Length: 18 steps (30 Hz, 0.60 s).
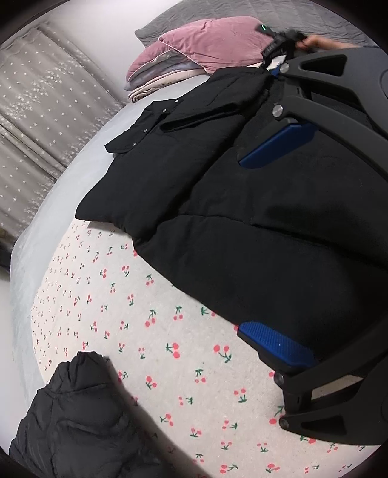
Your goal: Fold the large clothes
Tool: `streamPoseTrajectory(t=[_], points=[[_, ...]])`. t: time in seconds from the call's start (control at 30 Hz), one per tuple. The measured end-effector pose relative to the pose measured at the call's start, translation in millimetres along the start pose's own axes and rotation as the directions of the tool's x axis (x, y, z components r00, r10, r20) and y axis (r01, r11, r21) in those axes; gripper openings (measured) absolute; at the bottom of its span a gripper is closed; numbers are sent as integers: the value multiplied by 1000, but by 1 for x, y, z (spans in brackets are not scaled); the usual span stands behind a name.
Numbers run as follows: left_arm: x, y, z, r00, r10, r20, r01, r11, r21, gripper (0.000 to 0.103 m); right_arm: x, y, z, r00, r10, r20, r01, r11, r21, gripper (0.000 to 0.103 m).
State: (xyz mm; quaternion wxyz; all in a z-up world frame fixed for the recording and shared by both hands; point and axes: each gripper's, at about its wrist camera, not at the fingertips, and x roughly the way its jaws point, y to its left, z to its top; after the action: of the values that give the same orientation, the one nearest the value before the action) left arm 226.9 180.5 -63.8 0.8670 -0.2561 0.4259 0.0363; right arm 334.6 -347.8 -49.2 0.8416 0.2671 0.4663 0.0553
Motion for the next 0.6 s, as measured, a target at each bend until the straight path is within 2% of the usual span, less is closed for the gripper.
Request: streamPoseTrajectory(t=[0.03, 0.07, 0.1, 0.17, 0.23, 0.27, 0.37, 0.43, 0.47, 0.5, 0.57, 0.6], points=[[-1, 2, 1, 1000, 7, 4, -7, 1000, -2, 102, -14, 11, 0, 1000, -16, -7, 16, 1000, -24, 64], [-3, 5, 1, 1000, 9, 10, -9, 1000, -10, 102, -25, 12, -6, 1000, 2, 14, -1, 1000, -29, 64], [-5, 7, 2, 1000, 6, 16, -5, 1000, -19, 102, -50, 13, -16, 998, 46, 50, -46, 999, -5, 64], [-8, 10, 2, 1000, 0, 21, 1, 999, -33, 102, -80, 5, -40, 991, 116, 66, -120, 991, 60, 65], [-13, 13, -1, 1000, 4, 24, -3, 999, -37, 102, -117, -11, -82, 974, 213, 80, -221, 970, 102, 67], [-15, 13, -3, 1000, 5, 23, -5, 999, -33, 102, -133, -20, -101, 970, 229, 86, -237, 966, 100, 71], [-22, 9, -12, 1000, 3, 23, -3, 1000, 3, 102, -157, -46, -136, 981, 166, 103, -179, 976, 126, 73], [-25, 6, -18, 1000, 8, 18, -9, 999, 33, 102, -175, -83, -157, 987, 108, 115, -133, 961, 243, 73], [-27, 5, -20, 1000, 10, 14, -11, 999, 40, 102, -180, -104, -164, 990, 70, 123, -107, 936, 334, 73], [-31, 5, -24, 1000, 10, 9, -11, 999, 40, 102, -188, -129, -175, 988, 33, 149, -96, 893, 439, 73], [-38, 9, -30, 1000, 3, 3, -3, 999, 34, 102, -196, -155, -184, 985, 4, 170, -93, 850, 519, 73], [-42, 10, -33, 1000, -2, -4, 2, 999, 34, 102, -199, -162, -187, 987, 3, 163, -89, 846, 525, 73]])
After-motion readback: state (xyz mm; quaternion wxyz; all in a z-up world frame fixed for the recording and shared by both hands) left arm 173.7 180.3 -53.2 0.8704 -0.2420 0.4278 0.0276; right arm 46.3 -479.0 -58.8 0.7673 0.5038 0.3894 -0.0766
